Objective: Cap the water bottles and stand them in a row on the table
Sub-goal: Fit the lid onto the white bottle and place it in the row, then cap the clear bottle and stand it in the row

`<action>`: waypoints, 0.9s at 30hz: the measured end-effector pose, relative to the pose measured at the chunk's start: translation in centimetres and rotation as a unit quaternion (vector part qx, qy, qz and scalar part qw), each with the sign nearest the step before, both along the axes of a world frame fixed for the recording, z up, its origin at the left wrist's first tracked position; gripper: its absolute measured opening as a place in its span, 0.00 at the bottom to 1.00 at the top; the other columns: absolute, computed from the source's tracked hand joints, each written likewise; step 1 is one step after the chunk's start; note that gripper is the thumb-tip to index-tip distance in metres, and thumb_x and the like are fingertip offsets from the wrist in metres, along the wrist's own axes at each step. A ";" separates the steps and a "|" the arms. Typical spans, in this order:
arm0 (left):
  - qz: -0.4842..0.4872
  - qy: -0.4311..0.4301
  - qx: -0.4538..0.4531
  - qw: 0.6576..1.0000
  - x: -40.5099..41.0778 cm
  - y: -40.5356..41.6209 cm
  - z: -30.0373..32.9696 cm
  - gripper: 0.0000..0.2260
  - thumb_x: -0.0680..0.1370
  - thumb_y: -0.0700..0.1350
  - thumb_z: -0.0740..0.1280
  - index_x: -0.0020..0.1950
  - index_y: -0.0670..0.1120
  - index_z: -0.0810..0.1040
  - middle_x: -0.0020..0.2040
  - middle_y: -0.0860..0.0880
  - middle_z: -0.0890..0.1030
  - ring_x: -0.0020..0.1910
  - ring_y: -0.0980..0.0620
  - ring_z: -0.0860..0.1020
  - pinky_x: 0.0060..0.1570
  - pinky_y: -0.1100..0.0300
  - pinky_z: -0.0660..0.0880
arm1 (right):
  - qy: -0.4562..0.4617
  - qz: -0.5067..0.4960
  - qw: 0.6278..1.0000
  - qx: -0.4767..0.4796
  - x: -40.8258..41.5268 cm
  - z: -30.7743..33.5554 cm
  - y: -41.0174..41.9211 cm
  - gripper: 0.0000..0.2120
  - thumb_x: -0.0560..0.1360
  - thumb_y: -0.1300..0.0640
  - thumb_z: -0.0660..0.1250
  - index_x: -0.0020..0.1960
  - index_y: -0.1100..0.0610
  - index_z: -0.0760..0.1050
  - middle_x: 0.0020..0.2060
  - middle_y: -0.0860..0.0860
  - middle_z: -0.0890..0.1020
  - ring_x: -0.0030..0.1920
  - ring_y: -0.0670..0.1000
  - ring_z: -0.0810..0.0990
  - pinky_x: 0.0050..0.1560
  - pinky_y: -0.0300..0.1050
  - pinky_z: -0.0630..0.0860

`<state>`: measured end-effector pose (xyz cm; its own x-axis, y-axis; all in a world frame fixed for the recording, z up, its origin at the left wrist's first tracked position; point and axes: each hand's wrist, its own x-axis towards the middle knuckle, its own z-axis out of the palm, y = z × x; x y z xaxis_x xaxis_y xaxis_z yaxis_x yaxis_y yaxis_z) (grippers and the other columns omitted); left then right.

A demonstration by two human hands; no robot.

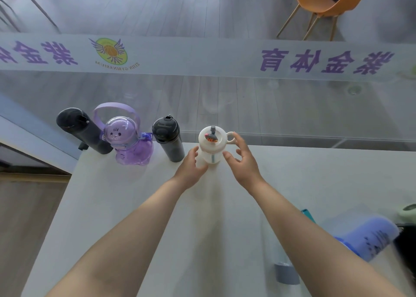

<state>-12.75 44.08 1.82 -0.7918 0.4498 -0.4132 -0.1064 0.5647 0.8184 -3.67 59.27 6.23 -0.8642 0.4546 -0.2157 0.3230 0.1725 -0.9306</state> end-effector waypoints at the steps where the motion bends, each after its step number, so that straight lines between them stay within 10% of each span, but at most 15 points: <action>1: 0.000 0.006 -0.013 1.000 0.6 -0.3 -0.1 0.31 0.77 0.45 0.67 0.77 0.49 0.57 0.73 0.48 0.66 0.67 0.49 0.69 0.65 0.53 0.69 | -0.001 -0.004 1.000 0.002 1.0 0.1 0.2 0.26 0.78 0.53 0.65 0.73 0.41 0.60 0.66 0.42 0.68 0.68 0.46 0.67 0.65 0.45 0.67; 13: -0.053 -0.037 -0.041 0.997 15.3 0.7 -1.0 0.16 0.79 0.47 0.65 0.67 0.52 0.72 0.68 0.50 0.70 0.65 0.54 0.72 0.59 0.59 0.71 | -0.114 0.078 0.968 0.209 18.8 -1.8 3.4 0.24 0.79 0.57 0.61 0.73 0.49 0.62 0.70 0.46 0.68 0.71 0.47 0.65 0.69 0.39 0.61; 27: -0.087 -0.118 -0.024 0.989 29.4 4.9 -1.8 0.29 0.78 0.47 0.67 0.76 0.54 0.58 0.73 0.49 0.66 0.63 0.53 0.74 0.62 0.60 0.73 | -0.213 0.128 0.965 0.084 30.5 -4.4 3.5 0.36 0.77 0.51 0.65 0.77 0.44 0.49 0.76 0.46 0.59 0.72 0.49 0.65 0.71 0.47 0.66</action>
